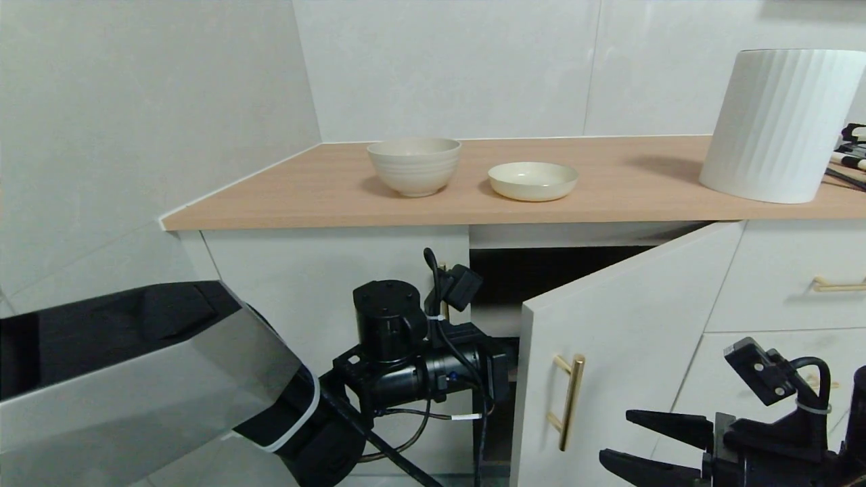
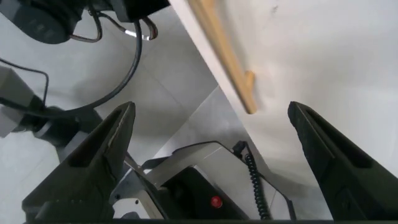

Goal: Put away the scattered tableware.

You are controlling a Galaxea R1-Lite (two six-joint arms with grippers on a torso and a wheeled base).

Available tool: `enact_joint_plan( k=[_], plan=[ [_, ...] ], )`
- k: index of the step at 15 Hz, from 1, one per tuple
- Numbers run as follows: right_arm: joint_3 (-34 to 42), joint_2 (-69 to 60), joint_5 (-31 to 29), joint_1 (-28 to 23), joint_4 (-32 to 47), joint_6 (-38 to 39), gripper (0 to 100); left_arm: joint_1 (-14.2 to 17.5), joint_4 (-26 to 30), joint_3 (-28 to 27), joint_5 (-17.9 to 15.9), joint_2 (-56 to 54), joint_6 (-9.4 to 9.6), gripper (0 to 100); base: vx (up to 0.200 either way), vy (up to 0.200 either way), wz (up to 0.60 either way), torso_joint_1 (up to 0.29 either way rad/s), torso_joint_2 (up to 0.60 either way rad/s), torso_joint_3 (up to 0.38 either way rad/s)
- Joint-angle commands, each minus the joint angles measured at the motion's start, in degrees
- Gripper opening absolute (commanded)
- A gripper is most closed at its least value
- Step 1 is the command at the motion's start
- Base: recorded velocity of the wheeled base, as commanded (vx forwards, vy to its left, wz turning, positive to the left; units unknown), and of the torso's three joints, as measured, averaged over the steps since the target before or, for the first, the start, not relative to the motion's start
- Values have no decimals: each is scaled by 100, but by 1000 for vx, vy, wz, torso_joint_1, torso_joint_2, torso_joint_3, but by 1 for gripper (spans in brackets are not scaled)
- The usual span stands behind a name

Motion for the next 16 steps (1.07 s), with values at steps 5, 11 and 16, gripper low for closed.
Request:
enact_joint_plan(
  k=[5,11,16],
  plan=[
    [62,-69,5,12,6,6,100,-10,361,-704,17,419,-6,0,0,0,0,0,0,0],
    [132,-236,5,109,6,6,100,-10,467,-792,26,401,-120,0,-133,0,0,5,2,0],
    [158,-324,-39,355,6,6,100,-10,634,-1003,8,559,-129,0,0,0,0,0,0,0]
  ],
)
